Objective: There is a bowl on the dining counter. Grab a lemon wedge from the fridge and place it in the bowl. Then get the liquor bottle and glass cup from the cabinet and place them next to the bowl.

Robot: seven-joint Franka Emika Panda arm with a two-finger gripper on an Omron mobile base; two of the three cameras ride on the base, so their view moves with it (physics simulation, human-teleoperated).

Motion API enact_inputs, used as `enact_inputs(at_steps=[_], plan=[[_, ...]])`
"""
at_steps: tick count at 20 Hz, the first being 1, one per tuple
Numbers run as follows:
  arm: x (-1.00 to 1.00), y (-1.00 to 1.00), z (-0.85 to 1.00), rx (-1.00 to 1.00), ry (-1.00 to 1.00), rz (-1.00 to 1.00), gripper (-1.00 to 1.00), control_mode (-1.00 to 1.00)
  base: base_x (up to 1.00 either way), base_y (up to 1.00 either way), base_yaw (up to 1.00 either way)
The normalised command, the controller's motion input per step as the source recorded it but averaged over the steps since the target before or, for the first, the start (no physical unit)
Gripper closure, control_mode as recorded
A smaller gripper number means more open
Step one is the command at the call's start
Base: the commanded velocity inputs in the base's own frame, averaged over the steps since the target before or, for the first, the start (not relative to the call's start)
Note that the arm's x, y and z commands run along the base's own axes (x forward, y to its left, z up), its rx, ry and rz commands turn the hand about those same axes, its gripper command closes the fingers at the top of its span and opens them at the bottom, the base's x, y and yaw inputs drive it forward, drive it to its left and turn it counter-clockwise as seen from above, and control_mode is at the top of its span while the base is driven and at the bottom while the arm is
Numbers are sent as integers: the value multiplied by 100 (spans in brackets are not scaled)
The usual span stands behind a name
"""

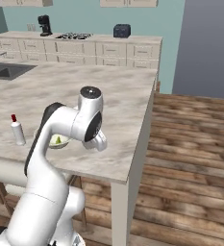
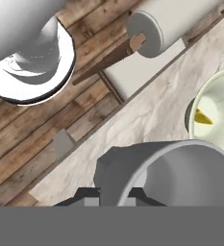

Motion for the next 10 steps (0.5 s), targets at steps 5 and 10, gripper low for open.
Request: enact_inputs(at_steps=[5,10], plan=[[45,6,-54,-5,3,5,100,-100,0,0,0],[56,6,-49,0,3,6,100,-100,0,0,0]])
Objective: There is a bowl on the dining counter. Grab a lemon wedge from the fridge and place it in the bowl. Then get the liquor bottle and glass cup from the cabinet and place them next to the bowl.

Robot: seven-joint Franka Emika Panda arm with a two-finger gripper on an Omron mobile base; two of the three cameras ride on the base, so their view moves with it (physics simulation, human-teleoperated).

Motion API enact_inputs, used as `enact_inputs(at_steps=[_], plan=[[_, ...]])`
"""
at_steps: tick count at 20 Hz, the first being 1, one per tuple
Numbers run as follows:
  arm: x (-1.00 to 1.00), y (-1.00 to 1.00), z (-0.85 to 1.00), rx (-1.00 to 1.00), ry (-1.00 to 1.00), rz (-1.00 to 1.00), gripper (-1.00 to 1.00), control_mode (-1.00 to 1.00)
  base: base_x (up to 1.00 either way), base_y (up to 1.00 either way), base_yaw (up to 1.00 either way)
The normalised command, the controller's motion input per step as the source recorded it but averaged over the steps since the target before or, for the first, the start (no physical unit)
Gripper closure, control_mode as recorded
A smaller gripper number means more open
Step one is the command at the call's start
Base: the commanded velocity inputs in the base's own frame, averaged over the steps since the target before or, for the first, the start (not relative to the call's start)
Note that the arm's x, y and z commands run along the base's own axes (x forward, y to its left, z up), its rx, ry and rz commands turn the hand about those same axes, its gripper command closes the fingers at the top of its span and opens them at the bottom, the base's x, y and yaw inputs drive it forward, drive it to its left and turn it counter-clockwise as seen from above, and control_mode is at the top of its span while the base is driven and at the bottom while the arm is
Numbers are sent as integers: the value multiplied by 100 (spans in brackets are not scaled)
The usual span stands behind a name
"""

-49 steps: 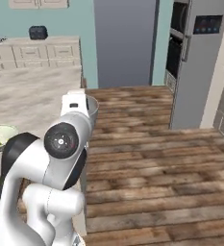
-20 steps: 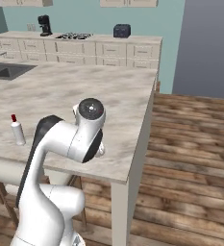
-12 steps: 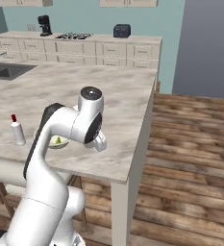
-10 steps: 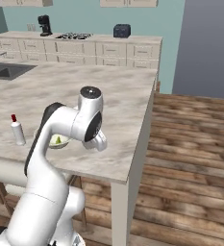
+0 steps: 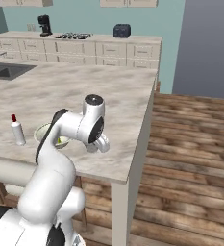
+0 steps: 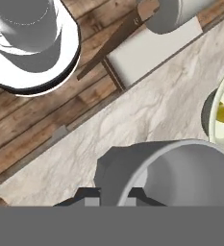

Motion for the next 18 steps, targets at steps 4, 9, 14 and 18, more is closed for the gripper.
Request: enact_inputs(at_steps=[4,9,14,18], plan=[[65,7,-32,0,11,5,100,-100,0,0,0],[67,8,-28,0,11,1,100,-100,0,0,0],[51,2,-33,1,6,3,100,-100,0,0,0],[38,0,-42,2,0,5,100,-100,0,0,0]])
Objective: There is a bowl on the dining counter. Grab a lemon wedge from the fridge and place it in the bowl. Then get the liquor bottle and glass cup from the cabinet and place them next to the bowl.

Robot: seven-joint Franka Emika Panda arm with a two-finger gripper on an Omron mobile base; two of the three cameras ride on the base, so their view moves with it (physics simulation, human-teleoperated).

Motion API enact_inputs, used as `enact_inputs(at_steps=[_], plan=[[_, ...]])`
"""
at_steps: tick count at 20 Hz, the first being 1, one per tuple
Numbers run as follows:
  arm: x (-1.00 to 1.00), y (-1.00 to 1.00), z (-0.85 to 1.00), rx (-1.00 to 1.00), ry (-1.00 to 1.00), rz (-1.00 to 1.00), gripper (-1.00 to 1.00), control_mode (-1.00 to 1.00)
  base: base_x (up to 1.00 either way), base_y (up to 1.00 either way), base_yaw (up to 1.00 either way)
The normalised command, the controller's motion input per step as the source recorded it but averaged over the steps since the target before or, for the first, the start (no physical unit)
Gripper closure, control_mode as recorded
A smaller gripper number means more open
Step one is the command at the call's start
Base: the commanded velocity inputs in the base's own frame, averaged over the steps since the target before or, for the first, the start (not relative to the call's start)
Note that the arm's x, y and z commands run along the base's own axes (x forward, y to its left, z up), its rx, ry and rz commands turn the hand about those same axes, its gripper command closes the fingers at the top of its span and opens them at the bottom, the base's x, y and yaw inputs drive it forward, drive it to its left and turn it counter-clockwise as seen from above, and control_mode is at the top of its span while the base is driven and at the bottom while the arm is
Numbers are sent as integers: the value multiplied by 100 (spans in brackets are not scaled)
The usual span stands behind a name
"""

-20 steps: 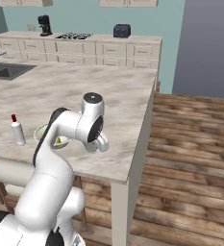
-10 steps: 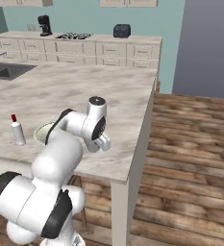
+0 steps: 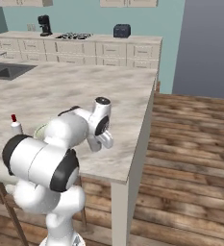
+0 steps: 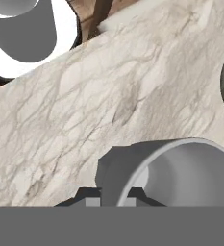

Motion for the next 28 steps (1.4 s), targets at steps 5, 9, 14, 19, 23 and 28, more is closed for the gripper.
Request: enact_inputs(at_steps=[5,9,14,19,23,28], plan=[[34,0,-37,1,0,4,100,-100,0,0,0],[32,0,-36,0,1,2,100,-100,0,0,0],[30,3,-44,0,1,2,-100,-100,0,0,0],[2,0,-7,0,-1,0,-100,-100,0,0,0],[-26,0,63,0,-6,0,-100,-100,0,0,0],[-30,0,80,0,-5,0,-100,-100,0,0,0]])
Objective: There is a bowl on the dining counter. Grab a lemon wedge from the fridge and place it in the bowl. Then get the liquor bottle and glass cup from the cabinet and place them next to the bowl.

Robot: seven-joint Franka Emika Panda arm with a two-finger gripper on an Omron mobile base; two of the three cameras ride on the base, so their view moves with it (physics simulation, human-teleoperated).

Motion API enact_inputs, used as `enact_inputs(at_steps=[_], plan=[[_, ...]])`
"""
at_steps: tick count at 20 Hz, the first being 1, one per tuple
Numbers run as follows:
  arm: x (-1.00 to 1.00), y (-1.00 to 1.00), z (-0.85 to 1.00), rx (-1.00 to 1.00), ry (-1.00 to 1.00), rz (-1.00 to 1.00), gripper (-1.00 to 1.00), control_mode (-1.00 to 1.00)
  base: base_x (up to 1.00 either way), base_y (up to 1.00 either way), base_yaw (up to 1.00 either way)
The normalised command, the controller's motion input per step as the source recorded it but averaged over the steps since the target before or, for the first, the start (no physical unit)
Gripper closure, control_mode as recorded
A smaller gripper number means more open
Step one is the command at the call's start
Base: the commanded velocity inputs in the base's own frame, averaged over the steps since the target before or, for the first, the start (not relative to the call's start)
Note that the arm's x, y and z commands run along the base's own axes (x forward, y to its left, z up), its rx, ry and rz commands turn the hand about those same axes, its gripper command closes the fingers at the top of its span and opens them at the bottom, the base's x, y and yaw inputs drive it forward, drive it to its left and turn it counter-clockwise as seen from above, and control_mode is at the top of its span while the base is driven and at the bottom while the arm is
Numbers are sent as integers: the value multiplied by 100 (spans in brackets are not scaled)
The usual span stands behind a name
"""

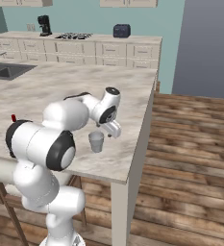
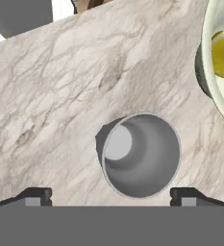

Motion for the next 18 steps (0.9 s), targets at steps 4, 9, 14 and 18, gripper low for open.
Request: enact_inputs(at_steps=[4,9,14,18], plan=[[-48,0,93,5,-3,0,-100,-100,0,0,0],[-79,0,79,11,-1,0,-100,-100,0,0,0],[-100,6,38,9,-6,0,-100,-100,0,0,0],[-100,19,39,3,-11,0,-100,-100,0,0,0]])
